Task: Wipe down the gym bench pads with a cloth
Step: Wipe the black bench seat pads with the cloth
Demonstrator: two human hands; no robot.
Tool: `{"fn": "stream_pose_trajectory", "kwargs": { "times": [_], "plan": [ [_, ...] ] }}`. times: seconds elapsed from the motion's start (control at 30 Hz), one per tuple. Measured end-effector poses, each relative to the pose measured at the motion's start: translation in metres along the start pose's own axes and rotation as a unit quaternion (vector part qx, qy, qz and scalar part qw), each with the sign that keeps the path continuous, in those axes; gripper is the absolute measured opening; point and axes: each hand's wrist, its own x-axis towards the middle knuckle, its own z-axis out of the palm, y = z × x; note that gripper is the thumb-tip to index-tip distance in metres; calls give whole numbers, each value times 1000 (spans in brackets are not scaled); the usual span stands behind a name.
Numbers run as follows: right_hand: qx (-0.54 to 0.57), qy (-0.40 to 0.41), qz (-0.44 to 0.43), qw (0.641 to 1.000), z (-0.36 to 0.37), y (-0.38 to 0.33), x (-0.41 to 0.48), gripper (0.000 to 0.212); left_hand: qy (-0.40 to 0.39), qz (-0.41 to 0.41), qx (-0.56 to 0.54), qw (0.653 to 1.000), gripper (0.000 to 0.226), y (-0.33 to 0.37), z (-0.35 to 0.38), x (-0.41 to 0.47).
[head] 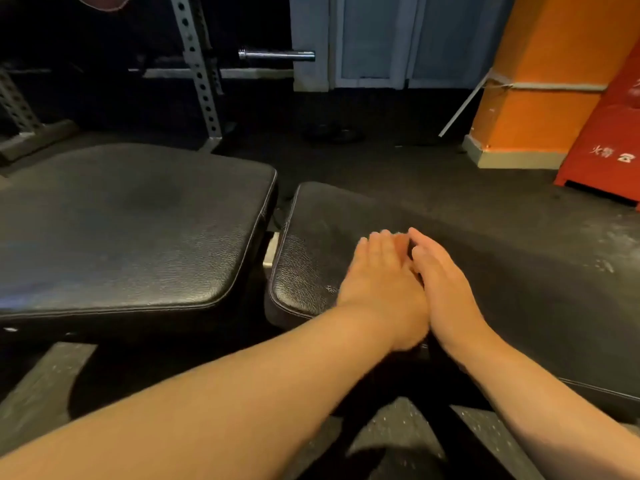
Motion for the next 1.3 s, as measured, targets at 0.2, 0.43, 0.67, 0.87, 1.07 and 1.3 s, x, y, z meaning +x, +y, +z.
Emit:
{"fn": "stream_pose_trajectory", "kwargs": {
  "times": [0.2,0.43,0.67,0.87,1.07,1.3],
  "plan": [
    [-315,-169,-68,932,-6,-10,-14,57,-18,36,-366,930,53,-69,-29,-22],
    [-440,-281,-67,850,17,-29,-16,87,151,20,-251,956,61,-111,-1,-67],
    [-391,-164,-181,887,19,-23,15,47,190,-23,-260,947,58,-105,8,-73],
    [-385,-171,-223,879,24,-26,0,17,239,-25,-272,932,52,-104,15,-71],
    [-395,-119,-193,890,42,-30,1,14,260,-23,-290,921,49,-102,19,-71],
    [-373,-103,-173,906,43,-35,14,11,280,-19,-285,917,44,-105,24,-69]
  ]
}}
